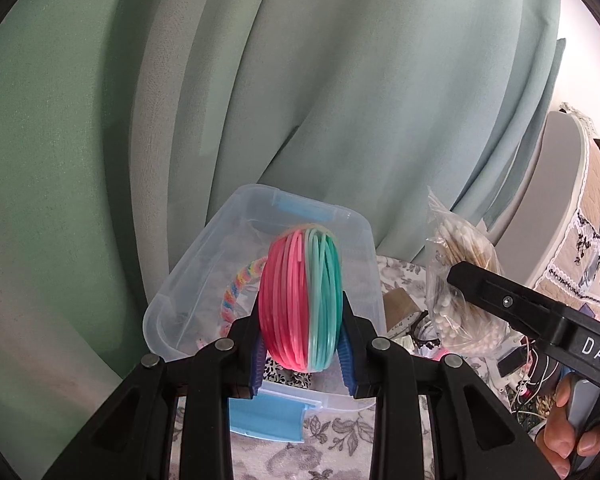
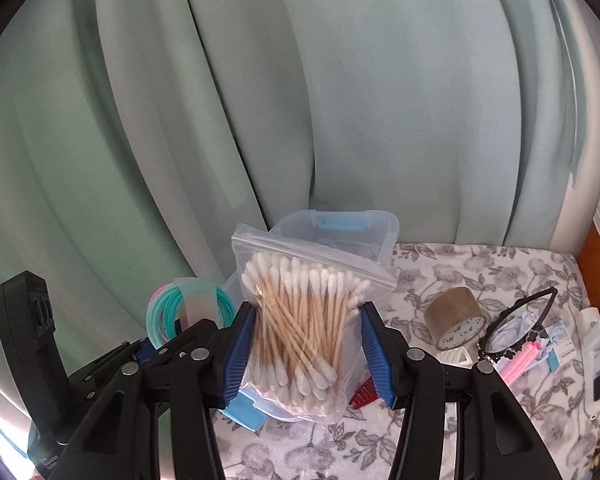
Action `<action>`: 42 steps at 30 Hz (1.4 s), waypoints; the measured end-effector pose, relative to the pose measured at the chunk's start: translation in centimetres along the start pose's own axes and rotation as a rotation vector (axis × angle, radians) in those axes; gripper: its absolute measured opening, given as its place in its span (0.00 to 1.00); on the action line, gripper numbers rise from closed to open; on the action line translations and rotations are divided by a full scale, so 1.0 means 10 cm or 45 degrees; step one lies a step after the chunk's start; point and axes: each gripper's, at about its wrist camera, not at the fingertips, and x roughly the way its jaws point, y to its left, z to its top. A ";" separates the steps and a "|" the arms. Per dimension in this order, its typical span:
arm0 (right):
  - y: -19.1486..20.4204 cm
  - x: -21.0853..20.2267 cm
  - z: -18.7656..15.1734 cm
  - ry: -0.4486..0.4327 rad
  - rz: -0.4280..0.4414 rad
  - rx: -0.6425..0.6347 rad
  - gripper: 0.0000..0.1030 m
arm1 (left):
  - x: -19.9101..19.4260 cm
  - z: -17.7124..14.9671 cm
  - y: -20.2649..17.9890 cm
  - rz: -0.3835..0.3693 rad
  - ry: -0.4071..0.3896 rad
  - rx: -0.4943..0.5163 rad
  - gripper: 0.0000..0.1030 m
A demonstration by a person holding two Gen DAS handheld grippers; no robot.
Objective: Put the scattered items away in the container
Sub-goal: 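Lower the hair ties into the box with the left tool while the right tool drops the swab bag in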
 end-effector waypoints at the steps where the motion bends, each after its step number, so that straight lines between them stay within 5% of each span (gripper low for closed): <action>1: 0.02 0.03 0.00 0.011 0.007 -0.007 0.54 | 0.01 0.00 0.02 0.004 0.003 -0.006 0.31; 34: -0.02 0.90 0.02 0.233 0.011 -0.032 0.56 | 0.70 -0.06 0.50 0.052 0.133 -0.083 0.31; 42: -0.02 0.95 0.02 0.243 0.015 -0.044 0.57 | 0.68 -0.14 0.53 0.040 0.123 -0.080 0.43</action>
